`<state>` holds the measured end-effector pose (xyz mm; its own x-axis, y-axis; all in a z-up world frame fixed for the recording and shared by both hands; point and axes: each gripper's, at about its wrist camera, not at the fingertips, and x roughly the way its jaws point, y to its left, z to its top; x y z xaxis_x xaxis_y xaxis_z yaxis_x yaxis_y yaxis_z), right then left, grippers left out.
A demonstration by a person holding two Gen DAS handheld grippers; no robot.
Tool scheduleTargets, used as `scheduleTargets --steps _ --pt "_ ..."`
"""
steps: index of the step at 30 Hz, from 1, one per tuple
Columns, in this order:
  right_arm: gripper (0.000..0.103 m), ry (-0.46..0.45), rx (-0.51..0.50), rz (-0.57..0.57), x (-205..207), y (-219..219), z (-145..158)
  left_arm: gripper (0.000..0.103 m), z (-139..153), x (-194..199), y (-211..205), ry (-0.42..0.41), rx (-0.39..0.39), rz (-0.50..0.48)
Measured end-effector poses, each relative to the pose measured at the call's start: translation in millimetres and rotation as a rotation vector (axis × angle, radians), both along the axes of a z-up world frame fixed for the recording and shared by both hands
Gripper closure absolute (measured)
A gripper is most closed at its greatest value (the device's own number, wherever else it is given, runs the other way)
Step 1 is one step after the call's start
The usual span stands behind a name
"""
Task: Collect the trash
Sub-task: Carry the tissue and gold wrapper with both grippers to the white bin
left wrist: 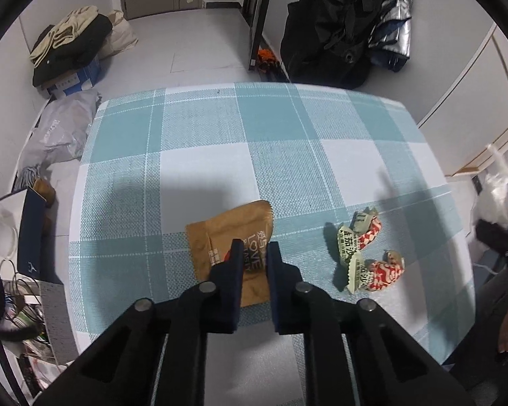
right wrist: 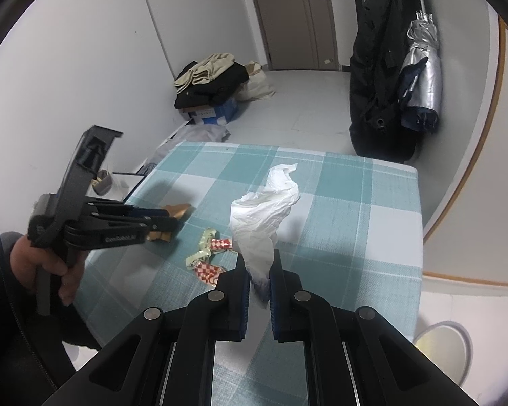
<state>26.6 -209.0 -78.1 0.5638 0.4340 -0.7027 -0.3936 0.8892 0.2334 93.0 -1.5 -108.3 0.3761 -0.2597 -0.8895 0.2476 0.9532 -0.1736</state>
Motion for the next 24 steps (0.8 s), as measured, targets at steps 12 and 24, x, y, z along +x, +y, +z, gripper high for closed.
scheduleTargets --steps 12,24 --pt "0.094 0.002 -0.037 0.0 -1.9 9.3 -3.7 0.101 11.9 0.6 30.2 -0.015 -0.121 0.102" --pt "0.094 -0.027 -0.006 0.014 -12.3 15.0 10.1 0.101 43.0 -12.2 32.7 -0.08 -0.218 0.084"
